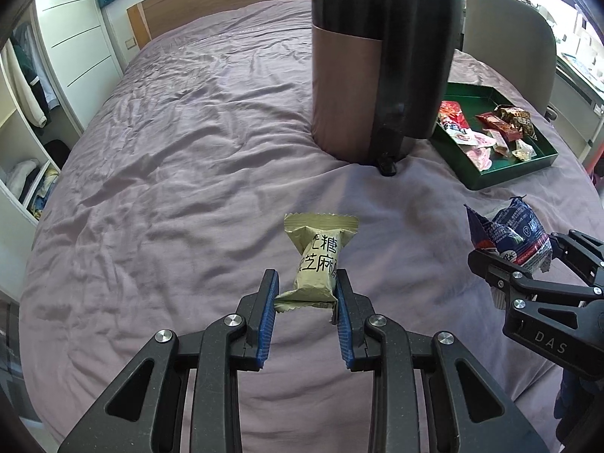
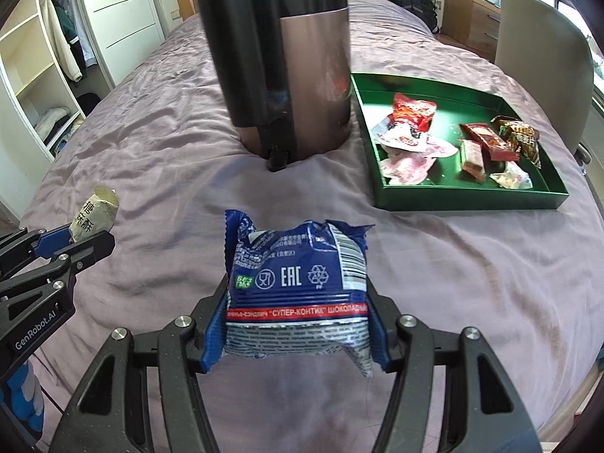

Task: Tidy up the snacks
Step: 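Lift both held snacks and carry them toward the green tray, then lower both snacks into the tray and open both tools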

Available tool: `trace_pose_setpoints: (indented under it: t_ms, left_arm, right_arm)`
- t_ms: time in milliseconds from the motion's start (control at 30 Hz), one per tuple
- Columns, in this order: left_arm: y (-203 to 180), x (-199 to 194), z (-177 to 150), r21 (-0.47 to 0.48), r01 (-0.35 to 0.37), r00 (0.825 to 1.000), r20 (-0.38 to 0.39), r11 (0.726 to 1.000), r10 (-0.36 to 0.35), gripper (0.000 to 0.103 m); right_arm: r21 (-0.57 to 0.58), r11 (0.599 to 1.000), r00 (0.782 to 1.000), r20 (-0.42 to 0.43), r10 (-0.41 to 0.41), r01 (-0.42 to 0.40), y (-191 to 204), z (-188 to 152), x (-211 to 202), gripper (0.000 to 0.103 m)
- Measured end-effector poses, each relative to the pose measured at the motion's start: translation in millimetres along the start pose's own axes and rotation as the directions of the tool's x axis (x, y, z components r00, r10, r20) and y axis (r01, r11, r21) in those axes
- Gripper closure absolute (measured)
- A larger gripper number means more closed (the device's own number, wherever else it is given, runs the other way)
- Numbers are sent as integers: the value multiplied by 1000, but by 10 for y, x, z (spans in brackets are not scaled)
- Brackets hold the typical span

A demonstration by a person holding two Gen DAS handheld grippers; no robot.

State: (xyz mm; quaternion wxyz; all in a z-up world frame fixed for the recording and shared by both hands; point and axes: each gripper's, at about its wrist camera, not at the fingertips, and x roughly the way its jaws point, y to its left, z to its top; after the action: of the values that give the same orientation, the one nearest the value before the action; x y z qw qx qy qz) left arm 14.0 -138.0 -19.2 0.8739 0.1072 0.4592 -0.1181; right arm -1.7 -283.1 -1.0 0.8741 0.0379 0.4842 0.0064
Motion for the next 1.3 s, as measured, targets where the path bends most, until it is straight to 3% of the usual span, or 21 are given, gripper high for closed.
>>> trace_pose_setpoints:
  t_ms: [300, 500, 800, 1167, 1300]
  left_arm:
    - [-705, -25, 207, 97, 134, 991, 9, 986, -136, 78]
    - [-1166, -12, 473, 170, 168, 984, 36, 971, -176, 78]
    - [-1592, 141, 950, 211, 151, 982, 85, 966, -172, 78]
    - [-1893, 822, 1614, 171, 129, 987, 69, 977, -142, 78]
    - [-2020, 1074, 1790, 189, 90, 992, 71, 978, -105, 78]
  right_arm:
    - [74, 992, 992, 68, -108, 103, -794, 131, -259, 0]
    - [105, 981, 979, 113, -172, 160, -1264, 354, -347, 0]
    - [131, 977, 970, 157, -188, 168, -1626, 647, -208, 0]
    - [164, 968, 963, 160, -216, 190, -2014, 953, 169, 0]
    - [154, 965, 960, 153, -236, 213, -2157, 1021, 312, 0]
